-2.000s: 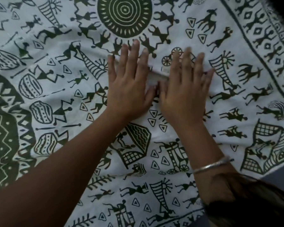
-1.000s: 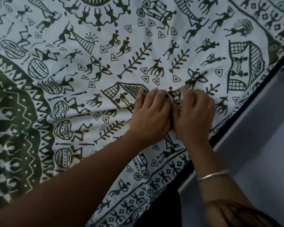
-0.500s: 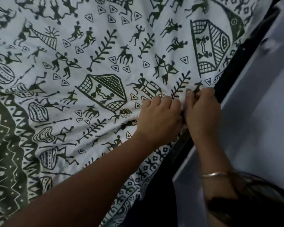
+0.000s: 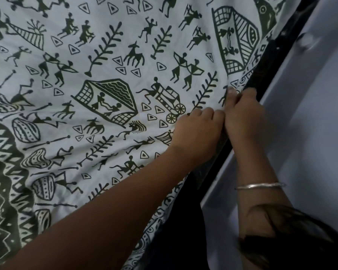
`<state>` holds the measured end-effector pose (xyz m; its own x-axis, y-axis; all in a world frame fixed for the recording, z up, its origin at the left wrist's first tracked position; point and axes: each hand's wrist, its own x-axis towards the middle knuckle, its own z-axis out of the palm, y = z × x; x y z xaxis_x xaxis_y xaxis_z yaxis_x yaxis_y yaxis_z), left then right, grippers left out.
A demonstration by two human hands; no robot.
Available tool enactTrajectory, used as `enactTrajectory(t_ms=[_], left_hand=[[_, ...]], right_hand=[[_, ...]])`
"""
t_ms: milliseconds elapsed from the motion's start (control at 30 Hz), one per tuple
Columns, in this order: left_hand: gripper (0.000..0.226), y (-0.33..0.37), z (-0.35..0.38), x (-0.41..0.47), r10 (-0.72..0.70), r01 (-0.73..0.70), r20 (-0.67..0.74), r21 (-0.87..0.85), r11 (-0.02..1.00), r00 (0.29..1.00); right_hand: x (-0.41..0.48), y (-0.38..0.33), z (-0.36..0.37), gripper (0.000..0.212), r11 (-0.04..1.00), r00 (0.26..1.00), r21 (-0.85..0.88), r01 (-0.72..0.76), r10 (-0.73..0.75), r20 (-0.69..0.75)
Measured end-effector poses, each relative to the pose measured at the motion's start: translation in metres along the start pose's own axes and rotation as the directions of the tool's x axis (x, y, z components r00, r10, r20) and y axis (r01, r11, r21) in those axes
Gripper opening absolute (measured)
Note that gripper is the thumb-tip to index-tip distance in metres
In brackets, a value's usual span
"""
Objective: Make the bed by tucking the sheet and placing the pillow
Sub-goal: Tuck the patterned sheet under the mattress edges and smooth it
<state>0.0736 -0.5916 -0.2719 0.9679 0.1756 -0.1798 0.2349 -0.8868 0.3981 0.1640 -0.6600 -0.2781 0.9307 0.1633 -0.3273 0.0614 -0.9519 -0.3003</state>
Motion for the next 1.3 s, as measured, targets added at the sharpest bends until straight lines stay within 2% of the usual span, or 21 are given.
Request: enactTrajectory(t_ms=[100, 200, 300, 367, 433, 500, 567, 633, 700, 767, 833, 867, 933, 967, 1067, 1167, 1300], left_hand=[[0.032, -0.003, -0.001, 0.005, 0.050, -0.048, 0.028, -0.056, 0.997, 0.998], [0.024, -0.017, -0.014, 0.014, 0.099, -0.105, -0.085, -0.068, 0.992, 0.991], [0.030, -0.041, -0.026, 0.034, -0.085, 0.075, -0.214, -0.052, 0.996, 0.973], [0.038, -0.054, -0.036, 0.054, -0.166, 0.152, -0.242, -0.076, 0.985, 0.956], [0.045, -0.059, -0.041, 0.077, -0.119, 0.113, -0.193, -0.045, 0.993, 0.974], [0.051, -0.054, -0.037, 0.097, -0.037, 0.039, -0.050, 0.039, 0.998, 0.998], [0.055, -0.042, -0.027, 0.110, 0.042, -0.054, 0.090, 0.141, 0.989, 0.995], [0.058, -0.033, -0.021, 0.117, 0.127, -0.154, 0.138, 0.204, 0.967, 0.982], [0.061, -0.033, -0.024, 0.122, 0.119, -0.125, 0.041, 0.198, 0.972, 0.992], [0.060, -0.042, -0.032, 0.130, -0.020, 0.044, -0.135, 0.177, 0.983, 0.991], [0.061, -0.060, -0.039, 0.142, -0.168, 0.210, -0.228, 0.176, 0.962, 0.959], [0.060, -0.069, -0.042, 0.148, -0.215, 0.256, -0.222, 0.177, 0.950, 0.951], [0.056, -0.081, -0.046, 0.158, -0.249, 0.277, -0.173, 0.164, 0.947, 0.953], [0.055, -0.084, -0.048, 0.163, -0.236, 0.260, -0.159, 0.150, 0.954, 0.959], [0.053, -0.077, -0.048, 0.180, -0.125, 0.151, -0.161, 0.159, 0.976, 0.979], [0.053, -0.064, -0.049, 0.201, -0.031, 0.048, -0.112, 0.153, 0.987, 0.993], [0.054, -0.053, -0.054, 0.224, -0.002, 0.021, -0.100, 0.185, 0.983, 0.995]], right_hand=[[0.009, -0.003, -0.005, 0.032, 0.996, 0.999, -0.078, 0.030, -0.028, 0.033], [0.018, -0.014, -0.008, 0.031, 0.991, 0.985, -0.104, 0.090, -0.104, -0.138], [0.027, -0.034, -0.004, 0.031, 0.962, 0.929, -0.117, 0.245, -0.268, -0.257], [0.040, -0.040, -0.002, 0.034, 0.962, 0.918, -0.092, 0.257, -0.272, -0.288], [0.056, -0.038, -0.005, 0.035, 0.979, 0.939, 0.043, 0.201, -0.180, -0.292], [0.067, -0.030, -0.009, 0.035, 0.971, 0.952, 0.140, 0.195, -0.154, -0.263], [0.073, -0.024, -0.012, 0.033, 0.966, 0.954, 0.143, 0.216, -0.178, -0.241], [0.076, -0.022, -0.013, 0.032, 0.979, 0.952, 0.097, 0.179, -0.147, -0.270], [0.080, -0.028, -0.016, 0.036, 0.986, 0.919, -0.058, 0.156, -0.167, -0.358], [0.084, -0.042, -0.019, 0.039, 0.950, 0.857, -0.188, 0.250, -0.308, -0.414], [0.093, -0.061, -0.016, 0.040, 0.877, 0.803, -0.189, 0.442, -0.480, -0.352], [0.097, -0.071, -0.012, 0.041, 0.834, 0.786, -0.151, 0.532, -0.552, -0.279], [0.108, -0.085, -0.005, 0.043, 0.797, 0.786, -0.057, 0.601, -0.603, -0.139], [0.113, -0.086, -0.003, 0.043, 0.800, 0.793, -0.017, 0.600, -0.597, -0.121], [0.125, -0.078, -0.008, 0.046, 0.818, 0.819, 0.104, 0.566, -0.544, -0.185], [0.135, -0.064, -0.016, 0.048, 0.866, 0.876, 0.163, 0.473, -0.441, -0.195], [0.160, -0.054, -0.027, 0.051, 0.890, 0.889, 0.097, 0.445, -0.426, -0.166]])
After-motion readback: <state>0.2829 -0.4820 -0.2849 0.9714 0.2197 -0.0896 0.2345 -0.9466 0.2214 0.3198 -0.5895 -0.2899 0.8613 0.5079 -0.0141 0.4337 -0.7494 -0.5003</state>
